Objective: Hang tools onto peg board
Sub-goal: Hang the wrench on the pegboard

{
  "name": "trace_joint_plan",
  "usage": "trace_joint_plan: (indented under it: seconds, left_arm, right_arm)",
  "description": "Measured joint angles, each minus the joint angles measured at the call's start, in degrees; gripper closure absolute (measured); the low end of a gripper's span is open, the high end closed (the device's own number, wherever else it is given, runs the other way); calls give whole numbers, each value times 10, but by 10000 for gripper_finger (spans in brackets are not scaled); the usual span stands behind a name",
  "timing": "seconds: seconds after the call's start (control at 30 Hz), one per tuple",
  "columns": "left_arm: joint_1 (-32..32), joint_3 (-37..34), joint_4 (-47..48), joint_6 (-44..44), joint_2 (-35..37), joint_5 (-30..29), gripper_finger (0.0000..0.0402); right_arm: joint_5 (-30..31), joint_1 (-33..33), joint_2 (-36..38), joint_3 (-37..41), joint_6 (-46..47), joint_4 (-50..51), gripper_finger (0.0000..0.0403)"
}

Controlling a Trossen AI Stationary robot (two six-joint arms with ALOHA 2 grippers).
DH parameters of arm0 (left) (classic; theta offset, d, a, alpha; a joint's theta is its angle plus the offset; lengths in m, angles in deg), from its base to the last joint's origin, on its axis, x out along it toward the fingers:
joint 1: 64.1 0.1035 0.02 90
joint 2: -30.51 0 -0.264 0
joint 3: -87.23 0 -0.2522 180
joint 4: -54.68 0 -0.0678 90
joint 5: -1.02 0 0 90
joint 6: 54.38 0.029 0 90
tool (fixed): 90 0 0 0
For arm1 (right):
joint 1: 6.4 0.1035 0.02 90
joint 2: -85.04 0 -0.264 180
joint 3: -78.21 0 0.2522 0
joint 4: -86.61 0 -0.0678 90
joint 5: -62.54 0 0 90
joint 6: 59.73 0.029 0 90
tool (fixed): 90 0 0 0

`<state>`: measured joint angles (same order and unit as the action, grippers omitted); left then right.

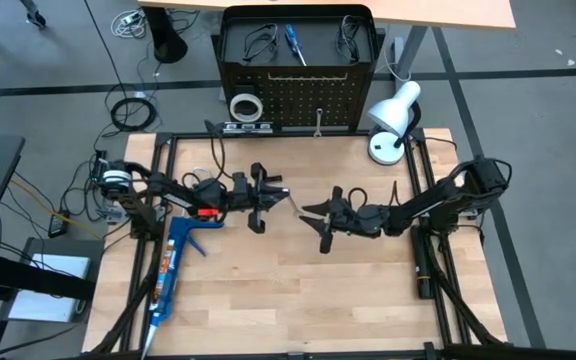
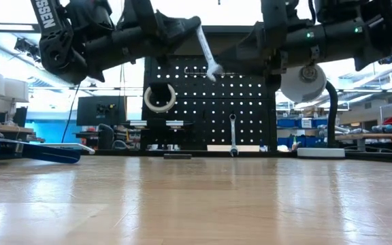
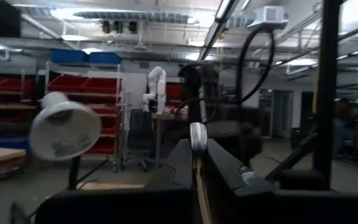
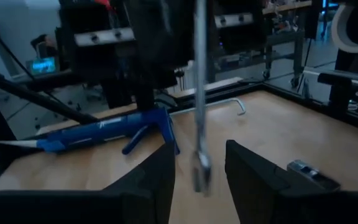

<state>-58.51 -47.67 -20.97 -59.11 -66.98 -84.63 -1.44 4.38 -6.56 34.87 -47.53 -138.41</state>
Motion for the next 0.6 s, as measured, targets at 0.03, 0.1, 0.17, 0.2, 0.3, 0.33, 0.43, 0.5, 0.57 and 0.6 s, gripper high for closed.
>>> trace_joint_plan:
  seconds: [0.03, 0.1, 0.17, 0.2, 0.3, 0.33, 0.43, 0.5, 0.57, 0.6]
  left_arm:
    - [-3, 2, 0, 0, 0, 1, 390]
    - [-7, 3, 0, 3, 0, 2, 390]
    - [-9, 4, -1, 13, 0, 1, 390]
    - [-11, 4, -1, 14, 0, 0, 390]
    - [-12, 4, -1, 15, 0, -5, 390]
    - [-12, 4, -1, 15, 0, -5, 390]
    - [-12, 4, -1, 15, 0, -7, 390]
    - [-12, 4, -1, 15, 0, -9, 390]
    - [-12, 4, -1, 15, 0, -11, 390]
    - [-12, 4, -1, 15, 0, -11, 390]
  right_arm:
    - [0, 0, -7, -2, 0, -2, 258]
    - [0, 0, -21, -2, 1, -2, 256]
    - [0, 0, -38, -2, 3, -22, 255]
    - [0, 0, -46, -2, 0, -35, 255]
    - [-2, 0, -70, -2, -16, -90, 257]
    - [-3, 0, -78, -2, -20, -106, 260]
    - [-3, -3, -101, -2, -33, -156, 273]
    - [-4, -4, -114, -2, -33, -177, 287]
    - [-4, -5, -127, -2, -35, -197, 305]
    - [-4, -5, -132, -2, -37, -205, 315]
